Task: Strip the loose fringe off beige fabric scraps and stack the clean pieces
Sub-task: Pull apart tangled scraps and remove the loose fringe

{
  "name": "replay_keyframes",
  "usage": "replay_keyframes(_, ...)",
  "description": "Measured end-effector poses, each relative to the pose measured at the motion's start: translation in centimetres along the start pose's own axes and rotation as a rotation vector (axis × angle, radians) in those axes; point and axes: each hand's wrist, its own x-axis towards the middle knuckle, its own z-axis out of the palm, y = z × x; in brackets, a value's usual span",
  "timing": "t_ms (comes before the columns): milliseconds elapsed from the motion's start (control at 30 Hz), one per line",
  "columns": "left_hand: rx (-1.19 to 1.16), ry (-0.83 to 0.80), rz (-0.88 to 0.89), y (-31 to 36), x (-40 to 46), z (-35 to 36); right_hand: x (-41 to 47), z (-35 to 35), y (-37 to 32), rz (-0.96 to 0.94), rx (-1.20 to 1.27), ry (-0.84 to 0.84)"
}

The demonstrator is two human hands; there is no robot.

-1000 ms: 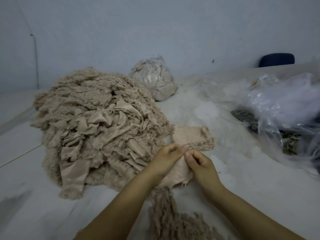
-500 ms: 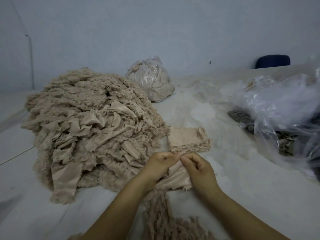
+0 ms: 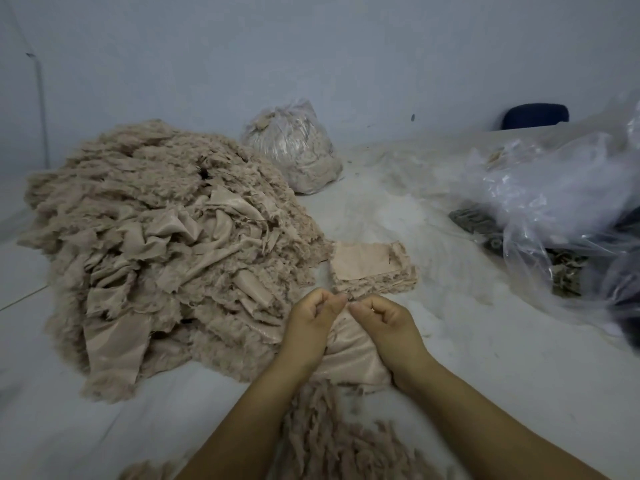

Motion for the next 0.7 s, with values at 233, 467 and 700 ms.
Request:
replay_keyframes(233, -0.283, 0.248, -0.237, -0.3, 0.6, -1.1, -0.4, 0.0, 0.0, -0.035, 0.016, 0.082)
replay_keyframes(467, 0.312, -0.168, 0.043, -0.3, -0.4, -1.0, -0.4, 0.1, -0.3, -0.033, 0.043, 0.176)
replay_keyframes(700, 0.315, -0.193, 0.120, -0.3, -0.7, -1.0, -0.9, 0.3, -0.5, 0.046, -0.163, -0.077)
